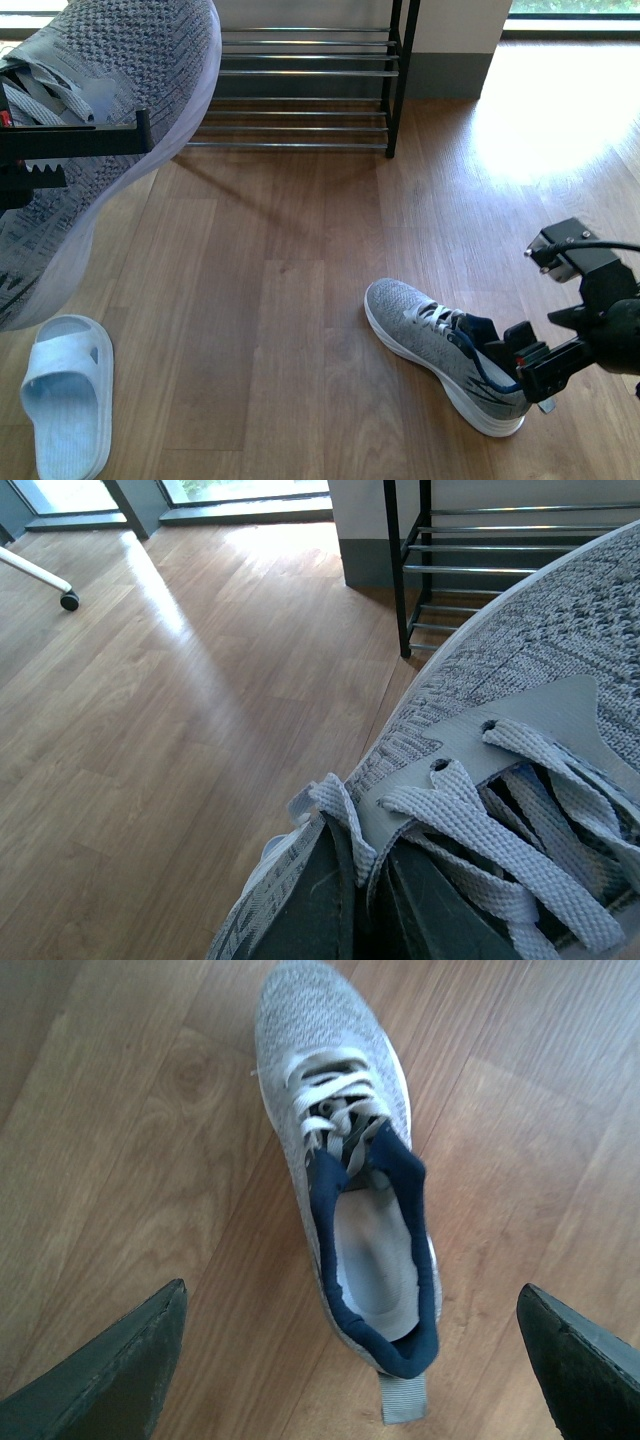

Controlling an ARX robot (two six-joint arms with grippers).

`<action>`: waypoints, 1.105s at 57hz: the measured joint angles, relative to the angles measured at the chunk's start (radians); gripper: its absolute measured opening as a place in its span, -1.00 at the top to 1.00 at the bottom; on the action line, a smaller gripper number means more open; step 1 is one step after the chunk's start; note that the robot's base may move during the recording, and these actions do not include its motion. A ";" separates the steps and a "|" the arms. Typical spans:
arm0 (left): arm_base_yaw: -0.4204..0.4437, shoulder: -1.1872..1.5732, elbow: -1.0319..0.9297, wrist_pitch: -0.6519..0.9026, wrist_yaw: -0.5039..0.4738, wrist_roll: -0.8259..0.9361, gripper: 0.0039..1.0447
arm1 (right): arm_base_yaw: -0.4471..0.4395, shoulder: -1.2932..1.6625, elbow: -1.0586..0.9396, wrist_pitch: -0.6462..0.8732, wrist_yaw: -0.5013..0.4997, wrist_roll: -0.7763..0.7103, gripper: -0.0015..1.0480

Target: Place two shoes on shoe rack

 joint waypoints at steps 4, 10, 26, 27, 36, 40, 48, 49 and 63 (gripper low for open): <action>0.000 0.000 0.000 0.000 0.000 0.000 0.97 | 0.008 0.042 0.016 0.001 0.000 -0.001 -0.82; 0.000 0.000 0.000 0.000 -0.001 0.000 0.97 | 0.018 0.129 0.089 0.016 -0.006 -0.011 -0.82; 0.000 0.000 0.000 0.000 0.000 0.000 0.97 | 0.011 0.284 0.243 -0.017 0.015 -0.033 -0.82; 0.000 0.000 0.000 0.000 0.000 0.000 0.97 | 0.008 0.287 0.249 -0.019 0.016 -0.038 -0.82; 0.000 0.000 0.000 0.000 0.000 0.000 0.97 | -0.012 0.278 0.262 -0.019 -0.004 -0.054 -0.82; 0.000 0.000 0.000 0.000 0.000 0.000 0.97 | -0.024 0.282 0.291 -0.027 0.023 -0.068 -0.82; 0.000 0.000 0.000 0.000 0.000 0.000 0.97 | -0.035 0.297 0.314 -0.025 0.035 -0.093 -0.82; 0.000 0.000 0.000 0.000 0.000 0.000 0.97 | -0.036 0.300 0.318 -0.025 0.036 -0.095 -0.82; 0.000 0.000 0.000 0.000 0.000 0.000 0.97 | -0.056 0.401 0.393 -0.014 0.077 -0.142 -0.82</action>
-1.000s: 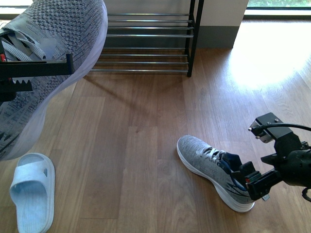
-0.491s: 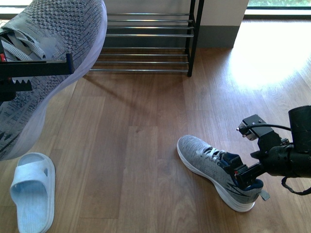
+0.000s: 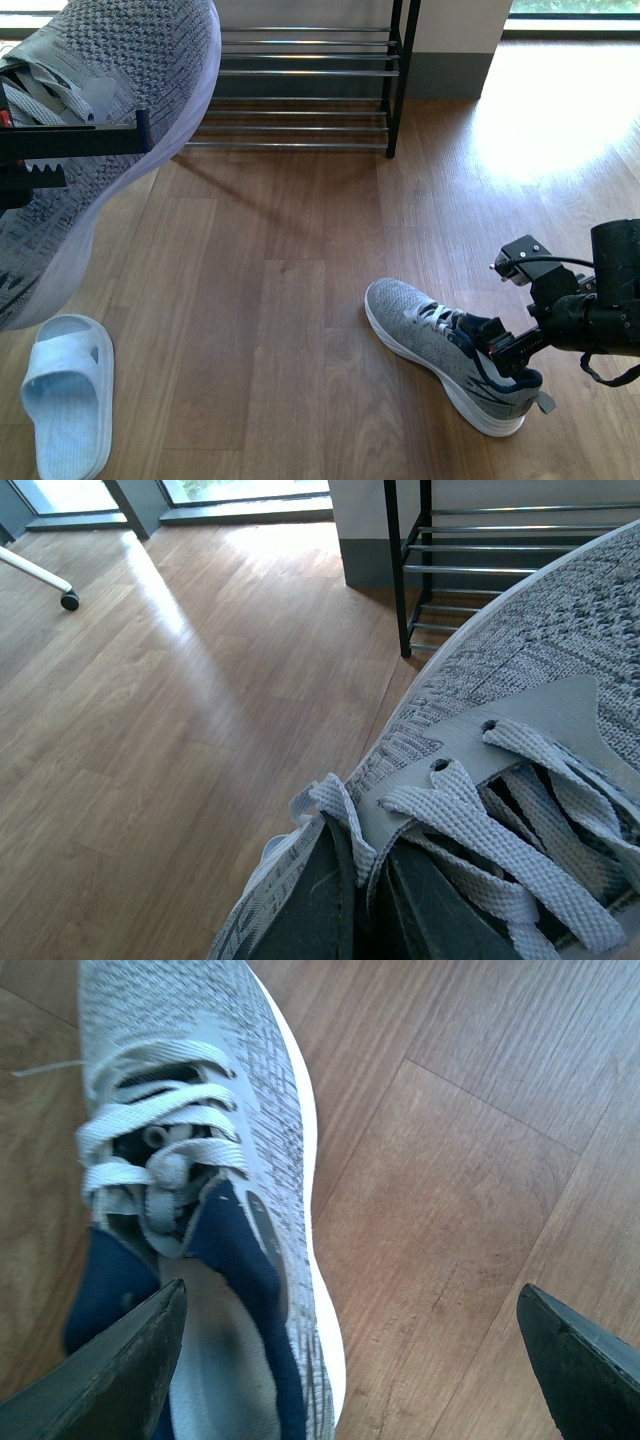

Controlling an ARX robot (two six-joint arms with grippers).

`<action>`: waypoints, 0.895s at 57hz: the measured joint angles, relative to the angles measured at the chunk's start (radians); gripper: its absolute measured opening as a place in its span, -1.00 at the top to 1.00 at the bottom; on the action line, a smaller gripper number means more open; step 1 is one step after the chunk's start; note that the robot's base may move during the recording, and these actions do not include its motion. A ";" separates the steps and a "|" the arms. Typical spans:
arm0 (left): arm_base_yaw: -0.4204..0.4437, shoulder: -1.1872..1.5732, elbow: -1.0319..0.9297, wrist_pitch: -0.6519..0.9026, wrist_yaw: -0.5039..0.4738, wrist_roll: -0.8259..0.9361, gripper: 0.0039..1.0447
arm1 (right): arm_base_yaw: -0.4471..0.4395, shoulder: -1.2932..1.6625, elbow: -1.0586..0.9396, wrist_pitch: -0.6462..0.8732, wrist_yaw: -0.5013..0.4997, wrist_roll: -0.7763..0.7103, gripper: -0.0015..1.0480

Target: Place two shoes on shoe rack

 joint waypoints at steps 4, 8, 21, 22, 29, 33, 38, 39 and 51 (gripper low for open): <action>0.000 0.000 0.000 0.000 0.000 0.000 0.97 | -0.006 0.024 0.015 0.006 0.005 -0.011 -0.82; 0.000 0.000 0.000 0.000 0.000 0.000 0.97 | -0.008 0.034 0.028 -0.001 0.013 -0.014 -0.82; 0.000 0.000 0.000 0.000 0.000 0.000 0.97 | 0.002 0.043 0.043 0.011 0.014 -0.006 -0.63; 0.000 0.000 0.000 0.000 0.000 0.000 0.97 | 0.002 0.044 0.045 0.010 0.014 -0.005 -0.59; 0.000 0.000 0.000 0.000 0.000 0.000 0.97 | 0.012 0.058 0.047 0.008 0.020 -0.005 -0.26; 0.000 0.000 0.000 0.000 0.000 0.000 0.97 | 0.016 0.068 0.049 0.005 0.022 -0.005 -0.09; 0.000 0.000 0.000 0.000 0.000 0.000 0.97 | 0.022 0.082 0.051 0.006 0.025 0.005 0.21; 0.000 0.000 0.000 0.000 0.000 0.000 0.97 | 0.023 0.083 0.051 0.006 0.025 0.006 0.27; 0.000 0.000 0.000 0.000 0.000 0.000 0.97 | 0.036 0.087 0.047 0.017 0.025 0.030 0.81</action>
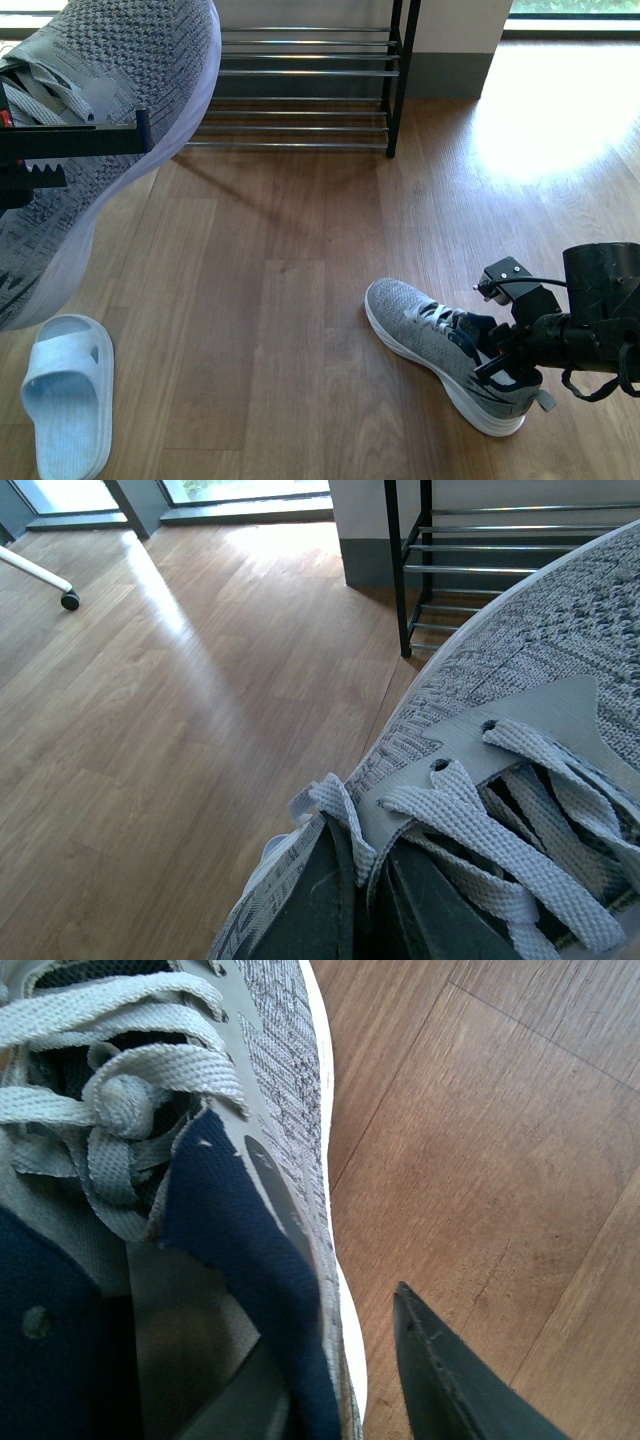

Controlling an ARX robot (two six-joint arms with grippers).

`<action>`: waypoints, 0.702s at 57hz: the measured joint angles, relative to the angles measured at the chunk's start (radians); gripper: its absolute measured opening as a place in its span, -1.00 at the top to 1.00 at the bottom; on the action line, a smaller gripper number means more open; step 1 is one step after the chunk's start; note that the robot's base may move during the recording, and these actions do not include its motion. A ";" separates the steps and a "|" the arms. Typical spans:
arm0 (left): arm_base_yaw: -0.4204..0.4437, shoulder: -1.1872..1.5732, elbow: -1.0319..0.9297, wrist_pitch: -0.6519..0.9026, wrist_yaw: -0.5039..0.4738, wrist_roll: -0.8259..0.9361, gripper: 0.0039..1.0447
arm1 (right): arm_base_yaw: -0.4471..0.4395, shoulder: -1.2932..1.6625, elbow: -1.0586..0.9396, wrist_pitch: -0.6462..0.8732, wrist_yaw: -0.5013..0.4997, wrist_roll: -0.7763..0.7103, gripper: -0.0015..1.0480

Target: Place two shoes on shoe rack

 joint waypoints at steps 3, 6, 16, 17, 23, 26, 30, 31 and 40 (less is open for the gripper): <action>0.000 0.000 0.000 0.000 0.000 0.000 0.97 | 0.003 -0.005 -0.009 0.010 0.000 0.004 0.94; 0.000 0.000 0.000 0.000 0.000 0.000 0.97 | 0.004 -0.013 -0.021 0.017 0.003 0.011 0.97; 0.000 0.000 0.000 0.000 0.000 0.000 0.97 | 0.005 -0.089 -0.084 0.025 0.011 0.006 0.97; 0.000 0.000 0.000 0.000 0.000 0.000 0.97 | 0.004 -0.110 -0.098 0.025 0.015 0.002 0.97; 0.000 0.000 0.000 0.000 0.000 0.000 0.97 | -0.002 -0.212 -0.156 0.029 0.014 -0.029 0.97; 0.000 0.000 0.000 0.000 0.000 0.000 0.97 | -0.005 -0.277 -0.192 0.040 0.010 -0.054 0.97; 0.000 0.000 0.000 0.000 0.000 0.000 0.97 | -0.016 -0.430 -0.271 0.046 -0.022 -0.105 0.97; 0.000 0.000 0.000 0.000 0.000 0.000 0.97 | -0.019 -0.494 -0.304 0.046 -0.038 -0.118 0.97; 0.000 0.000 0.000 0.000 0.000 0.000 0.97 | -0.031 -0.888 -0.488 -0.011 -0.151 -0.158 0.97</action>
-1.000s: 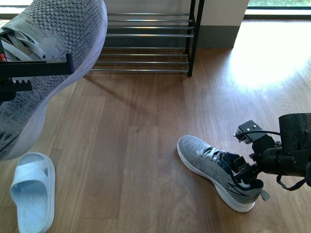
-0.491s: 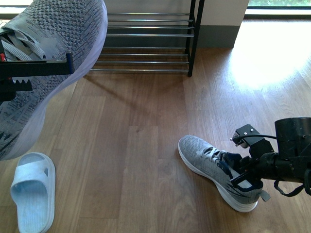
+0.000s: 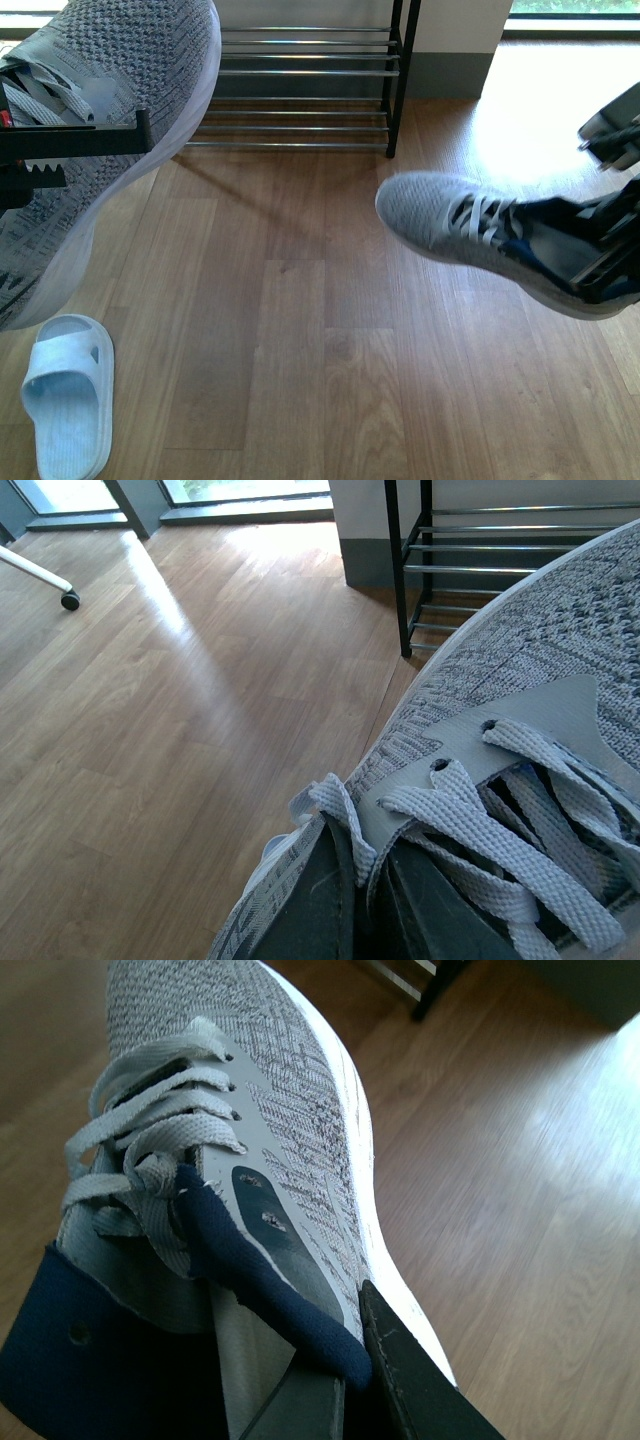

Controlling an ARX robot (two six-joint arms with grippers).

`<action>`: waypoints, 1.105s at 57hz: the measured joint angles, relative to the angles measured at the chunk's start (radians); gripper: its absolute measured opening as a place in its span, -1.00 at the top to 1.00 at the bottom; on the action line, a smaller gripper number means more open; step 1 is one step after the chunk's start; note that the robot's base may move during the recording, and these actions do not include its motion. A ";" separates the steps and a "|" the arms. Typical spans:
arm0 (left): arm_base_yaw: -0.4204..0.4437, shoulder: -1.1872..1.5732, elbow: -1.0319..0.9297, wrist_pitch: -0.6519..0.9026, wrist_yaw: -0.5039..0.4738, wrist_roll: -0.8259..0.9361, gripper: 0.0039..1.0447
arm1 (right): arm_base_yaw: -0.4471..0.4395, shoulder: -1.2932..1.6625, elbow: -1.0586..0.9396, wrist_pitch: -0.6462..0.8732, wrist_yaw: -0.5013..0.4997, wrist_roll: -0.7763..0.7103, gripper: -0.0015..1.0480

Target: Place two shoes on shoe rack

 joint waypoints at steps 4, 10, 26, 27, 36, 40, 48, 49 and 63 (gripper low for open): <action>0.000 0.000 0.000 0.000 0.000 0.000 0.97 | -0.006 -0.155 -0.058 -0.051 -0.047 0.000 0.97; 0.000 0.000 0.000 0.000 0.000 0.000 0.97 | -0.027 -0.449 -0.152 -0.161 -0.122 0.001 0.97; 0.000 0.000 0.000 0.000 0.000 0.000 0.97 | -0.106 -1.180 -0.337 -0.415 -0.271 0.067 0.97; 0.000 0.000 0.000 0.000 0.000 0.000 0.97 | -0.107 -1.199 -0.337 -0.415 -0.275 0.069 0.97; 0.000 0.000 0.000 0.000 0.000 0.000 0.97 | -0.109 -1.220 -0.334 -0.414 -0.272 0.087 0.97; 0.000 0.000 0.000 0.000 -0.001 0.000 0.97 | -0.109 -1.221 -0.334 -0.414 -0.272 0.087 0.97; 0.000 0.000 0.000 0.000 0.000 0.000 0.97 | -0.109 -1.222 -0.335 -0.414 -0.271 0.088 0.97; 0.000 0.000 0.000 0.000 0.000 0.000 0.97 | -0.109 -1.222 -0.335 -0.414 -0.271 0.088 0.97; 0.000 0.000 0.000 0.000 0.000 0.000 0.97 | -0.109 -1.222 -0.335 -0.414 -0.273 0.089 0.97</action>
